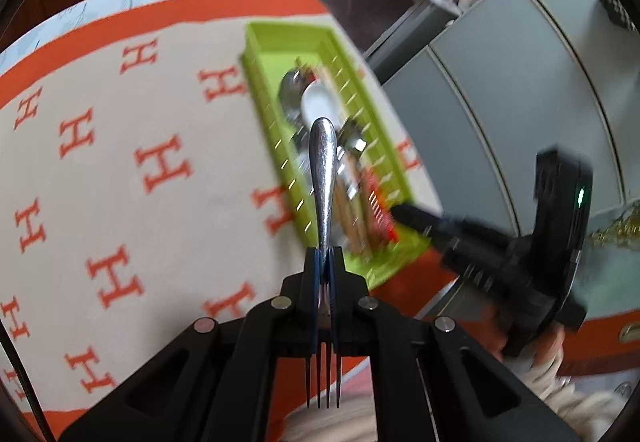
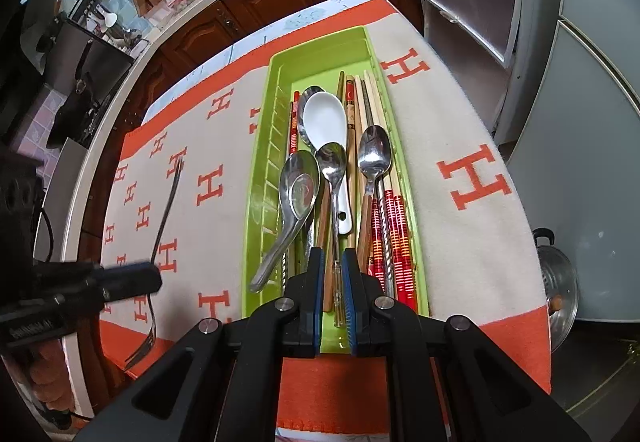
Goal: Organize utensils
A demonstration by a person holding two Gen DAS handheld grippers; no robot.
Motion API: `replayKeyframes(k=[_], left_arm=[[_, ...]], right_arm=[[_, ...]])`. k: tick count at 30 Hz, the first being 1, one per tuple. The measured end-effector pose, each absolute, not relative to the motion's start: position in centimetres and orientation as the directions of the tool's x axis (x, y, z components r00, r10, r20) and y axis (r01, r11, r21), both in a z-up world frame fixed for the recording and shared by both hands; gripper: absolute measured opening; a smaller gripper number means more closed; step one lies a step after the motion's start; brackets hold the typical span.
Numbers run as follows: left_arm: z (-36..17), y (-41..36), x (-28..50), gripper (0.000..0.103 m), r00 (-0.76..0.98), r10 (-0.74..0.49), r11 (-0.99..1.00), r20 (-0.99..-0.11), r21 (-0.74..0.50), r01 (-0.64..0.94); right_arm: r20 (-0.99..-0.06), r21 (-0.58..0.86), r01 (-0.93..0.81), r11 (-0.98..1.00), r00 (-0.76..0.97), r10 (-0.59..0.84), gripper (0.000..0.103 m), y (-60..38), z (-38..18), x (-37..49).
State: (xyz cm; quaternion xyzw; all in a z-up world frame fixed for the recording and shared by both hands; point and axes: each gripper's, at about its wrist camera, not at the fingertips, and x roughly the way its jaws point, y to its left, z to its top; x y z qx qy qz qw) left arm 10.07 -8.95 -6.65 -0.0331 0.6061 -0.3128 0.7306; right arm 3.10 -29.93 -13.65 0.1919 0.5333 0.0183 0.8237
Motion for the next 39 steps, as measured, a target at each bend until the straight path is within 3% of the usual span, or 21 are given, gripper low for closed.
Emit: replayKeyframes(k=[9,19,21,23,25,30,35,39], left_arm=[[-9.8,-16.8,14.0,0.002,0.108,-0.487,0.836,-0.866,-0.427,0.345],[-13.7,-18.8,16.3,0.002,0.137,-0.408,0.888,-0.903,-0.358,0.288],[-13.8,-18.8,16.2,0.009,0.152,-0.395,0.894,-0.906,-0.34,0.293],[-13.6,-18.8,16.0,0.032,0.166,-0.384,0.897,-0.908,-0.324,0.301],[-12.9,-18.7,15.4,0.041,0.192,-0.387,0.895,-0.902,-0.317,0.315],[-10.7,-17.5,13.5,0.053,0.241,-0.392,0.885,-0.888,-0.292,0.362],[-8.7,-15.3,11.1,0.074,0.315,-0.362,0.894,-0.877,-0.231,0.385],[-7.3,-12.8,9.2,0.081,0.369,-0.335,0.906,-0.867,-0.189,0.379]], right_arm=[[-0.859,0.351,0.238,0.905,0.468,0.21,0.009,-32.3,-13.2,3.8],[-0.847,0.373,0.294,0.88,0.496,0.194,0.009,-34.5,-13.0,4.7],[-0.845,0.381,0.295,0.876,0.496,0.2,0.01,-34.6,-13.1,4.8],[-0.844,0.385,0.29,0.876,0.495,0.207,0.01,-34.5,-13.2,5.1],[-0.843,0.385,0.283,0.879,0.496,0.209,0.01,-34.2,-13.1,5.1],[-0.841,0.378,0.263,0.888,0.499,0.21,0.01,-33.2,-12.7,4.9],[-0.841,0.365,0.236,0.901,0.499,0.209,0.01,-31.9,-11.9,4.3],[-0.837,0.358,0.203,0.911,0.502,0.217,0.01,-30.5,-11.2,3.8]])
